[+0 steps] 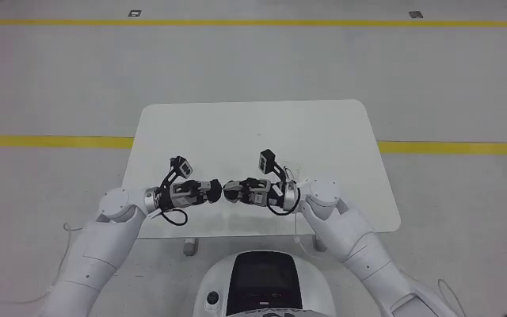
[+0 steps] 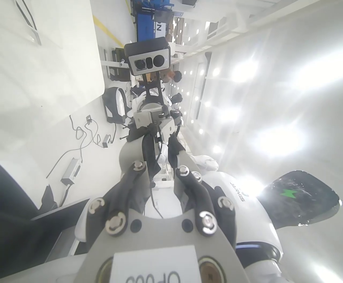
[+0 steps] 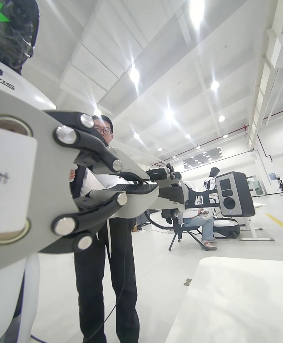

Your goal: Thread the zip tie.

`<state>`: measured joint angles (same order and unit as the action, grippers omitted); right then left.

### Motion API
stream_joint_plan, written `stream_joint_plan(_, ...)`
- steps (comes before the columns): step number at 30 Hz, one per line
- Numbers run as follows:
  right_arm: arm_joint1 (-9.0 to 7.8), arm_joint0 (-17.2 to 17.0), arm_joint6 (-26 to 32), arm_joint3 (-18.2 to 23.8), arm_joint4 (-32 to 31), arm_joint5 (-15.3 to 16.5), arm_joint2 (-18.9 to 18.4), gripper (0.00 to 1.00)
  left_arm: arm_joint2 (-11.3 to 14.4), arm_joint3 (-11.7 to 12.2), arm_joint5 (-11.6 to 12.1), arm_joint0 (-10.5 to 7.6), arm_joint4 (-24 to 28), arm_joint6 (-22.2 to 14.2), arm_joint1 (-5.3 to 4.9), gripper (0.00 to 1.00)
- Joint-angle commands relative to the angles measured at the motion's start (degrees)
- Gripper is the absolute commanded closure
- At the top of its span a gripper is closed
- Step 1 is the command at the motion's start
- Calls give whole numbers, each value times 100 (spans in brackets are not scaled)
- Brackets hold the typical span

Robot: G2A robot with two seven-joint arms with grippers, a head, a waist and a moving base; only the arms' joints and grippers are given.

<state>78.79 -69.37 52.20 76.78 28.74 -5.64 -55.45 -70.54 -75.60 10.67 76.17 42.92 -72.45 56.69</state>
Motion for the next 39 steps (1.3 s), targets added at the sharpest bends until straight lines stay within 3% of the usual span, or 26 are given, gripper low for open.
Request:
stream_joint_plan(1,-1,-8,-26,1,12,9,21,100,-7,-21,0,25,-10,3,-9,89)
stream_joint_plan(4,-4,-11,-43,3,23,16,46,100,-14,-43,2,51,-21,13,-18,92)
stream_joint_plan(6,-8,-18,-56,14,30,22,56,100,-19,-63,8,72,-39,21,-26,100)
stream_joint_plan(8,-16,-30,-60,28,29,11,62,100,-24,-81,13,96,-55,30,-34,100)
stream_joint_plan(9,-21,-35,-64,36,23,0,63,78,-27,-89,16,107,-67,34,-38,100)
stream_joint_plan(10,-25,-44,-71,48,24,-5,60,0,-32,-97,18,117,-74,38,-43,100)
stream_joint_plan(24,-230,-479,-69,651,4,20,-480,0,-267,-308,250,440,42,-22,-124,100)
stream_joint_plan(33,-230,-479,-69,651,4,20,-480,0,-281,-313,299,442,-15,29,-128,100)
stream_joint_plan(35,-230,-479,-69,651,4,20,-480,0,-274,-386,548,447,-131,295,-116,100)
stream_joint_plan(39,-230,-479,-69,651,4,20,-480,0,-392,-388,881,369,176,256,-100,100)
